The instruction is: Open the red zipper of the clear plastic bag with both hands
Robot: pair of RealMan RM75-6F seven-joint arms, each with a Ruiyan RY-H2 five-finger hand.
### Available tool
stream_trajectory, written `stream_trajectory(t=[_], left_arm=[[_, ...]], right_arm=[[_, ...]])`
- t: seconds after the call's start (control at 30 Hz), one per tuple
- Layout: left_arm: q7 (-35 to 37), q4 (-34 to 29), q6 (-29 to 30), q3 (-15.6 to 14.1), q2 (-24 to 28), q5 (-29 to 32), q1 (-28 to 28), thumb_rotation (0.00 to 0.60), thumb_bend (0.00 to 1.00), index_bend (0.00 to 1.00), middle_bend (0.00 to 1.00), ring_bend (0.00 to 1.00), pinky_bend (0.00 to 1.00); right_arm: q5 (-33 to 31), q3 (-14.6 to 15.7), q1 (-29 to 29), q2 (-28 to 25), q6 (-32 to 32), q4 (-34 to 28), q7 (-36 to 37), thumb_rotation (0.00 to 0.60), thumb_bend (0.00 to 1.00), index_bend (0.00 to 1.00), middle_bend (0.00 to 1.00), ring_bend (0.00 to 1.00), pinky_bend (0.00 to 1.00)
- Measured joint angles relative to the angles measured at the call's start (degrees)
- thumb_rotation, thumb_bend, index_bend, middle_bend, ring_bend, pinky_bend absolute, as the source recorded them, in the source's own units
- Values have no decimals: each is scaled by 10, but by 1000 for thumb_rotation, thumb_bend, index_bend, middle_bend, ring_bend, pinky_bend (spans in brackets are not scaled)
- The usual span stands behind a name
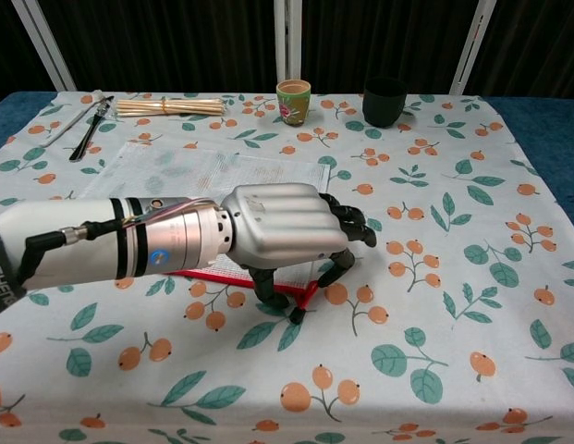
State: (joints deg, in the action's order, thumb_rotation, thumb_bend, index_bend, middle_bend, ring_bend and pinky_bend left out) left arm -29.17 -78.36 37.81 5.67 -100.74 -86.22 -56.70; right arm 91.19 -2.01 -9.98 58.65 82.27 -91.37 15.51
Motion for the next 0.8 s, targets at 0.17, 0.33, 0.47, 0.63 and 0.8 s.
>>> stream_trajectory(t=[0.17,0.33,0.47,0.63,0.8], left_arm=[[-5,-5,8,-7,1,14,3,600,192,483,98,43,162],[-5,-7,18,-17,-2,14,5,600,192,485,102,43,162],[-5,-8,22,-21,-5,17,5,600,192,484,102,43,162],[-11,-11,28,-26,-6,19,6,600,191,459,102,43,162],[-20,-17,31,-31,-8,22,5,600,189,437,102,43,162]], right_arm=[[-1,-1,-1,2,-1,0,0,600,176,84,129,0,0],[-2,-1,-1,2,-3,0,-2,600,176,84,129,0,0],[-2,-1,0,1,-2,-3,-5,600,176,84,130,0,0],[-3,-1,1,-1,-2,-7,-9,600,176,84,131,0,0],[-4,-1,2,-1,-2,-8,-11,600,176,84,132,0,0]])
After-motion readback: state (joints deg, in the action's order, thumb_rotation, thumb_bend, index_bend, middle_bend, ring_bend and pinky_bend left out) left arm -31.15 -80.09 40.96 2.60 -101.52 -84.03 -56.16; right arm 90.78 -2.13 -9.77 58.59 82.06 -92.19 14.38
